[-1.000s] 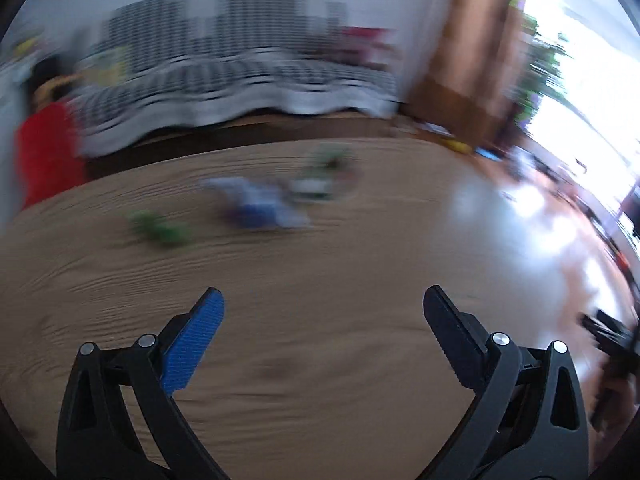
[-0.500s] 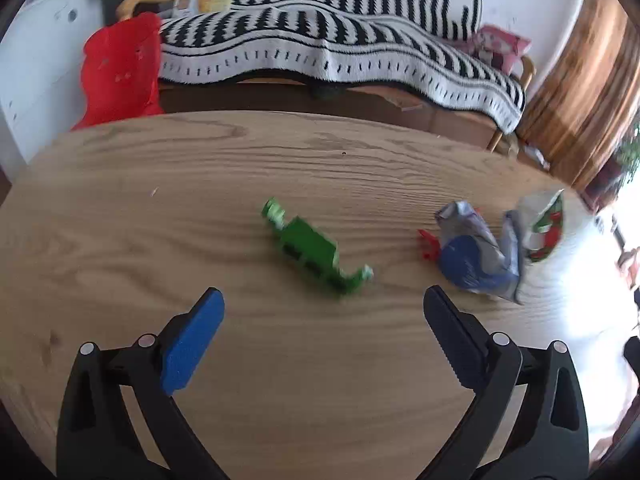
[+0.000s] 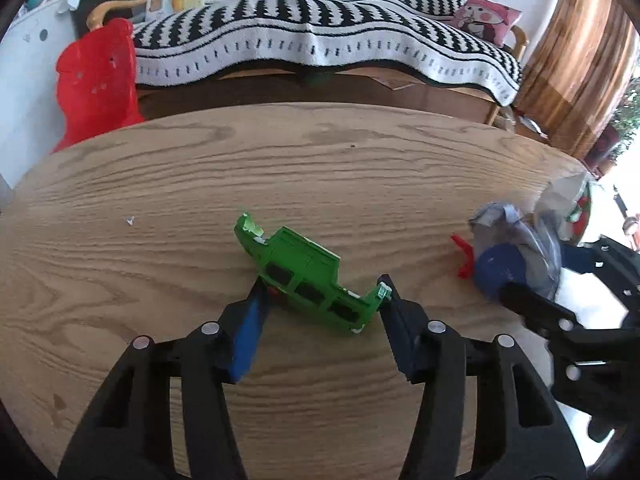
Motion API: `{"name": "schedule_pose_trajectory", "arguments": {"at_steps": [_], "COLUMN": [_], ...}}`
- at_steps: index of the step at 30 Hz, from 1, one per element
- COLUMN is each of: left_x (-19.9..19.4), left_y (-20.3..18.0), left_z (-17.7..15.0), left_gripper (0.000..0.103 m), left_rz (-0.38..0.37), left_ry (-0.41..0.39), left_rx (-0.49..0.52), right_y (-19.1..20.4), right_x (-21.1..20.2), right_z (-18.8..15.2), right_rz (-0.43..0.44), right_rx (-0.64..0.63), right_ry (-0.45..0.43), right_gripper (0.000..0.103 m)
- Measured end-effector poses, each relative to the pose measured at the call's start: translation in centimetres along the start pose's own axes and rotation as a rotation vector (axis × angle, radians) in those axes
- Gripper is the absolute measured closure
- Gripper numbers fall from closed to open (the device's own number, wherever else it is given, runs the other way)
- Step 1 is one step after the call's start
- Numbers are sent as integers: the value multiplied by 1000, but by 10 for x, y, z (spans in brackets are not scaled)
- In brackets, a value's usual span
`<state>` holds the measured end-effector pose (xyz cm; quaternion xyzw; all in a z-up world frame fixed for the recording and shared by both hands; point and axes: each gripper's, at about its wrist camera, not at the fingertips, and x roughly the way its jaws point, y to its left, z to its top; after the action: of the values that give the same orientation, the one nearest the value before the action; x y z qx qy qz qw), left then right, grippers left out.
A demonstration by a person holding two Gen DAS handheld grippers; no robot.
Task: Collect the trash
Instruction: 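Grasp the green toy car with the left tool while the right tool grasps the white-blue WIPES packet, then carry both items over the black bin and open both tools to drop them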
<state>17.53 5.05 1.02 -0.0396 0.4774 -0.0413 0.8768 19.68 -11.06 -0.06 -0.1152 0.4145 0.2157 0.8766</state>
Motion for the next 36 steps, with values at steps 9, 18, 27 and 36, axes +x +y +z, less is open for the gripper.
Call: {"name": "schedule_pose_trajectory", "arguments": {"at_steps": [9, 18, 27, 36], "left_x": [-41, -71, -88, -95], "left_y": [-3, -10, -25, -33], "left_z": [-9, -38, -87, -82], "left_gripper": [49, 49, 49, 49], "left_rz": [-15, -71, -97, -65], "left_ry": [-59, -85, -96, -149], "left_rx": [24, 45, 57, 98], "right_y": [-12, -18, -2, -18], "right_x": [-61, -118, -126, -120], "right_z": [-13, -53, -86, -90], "right_rz": [-16, -2, -47, 23], "right_rx": [77, 215, 127, 181], "right_ry": [-95, -144, -117, -92], "right_gripper": [51, 51, 50, 50]}}
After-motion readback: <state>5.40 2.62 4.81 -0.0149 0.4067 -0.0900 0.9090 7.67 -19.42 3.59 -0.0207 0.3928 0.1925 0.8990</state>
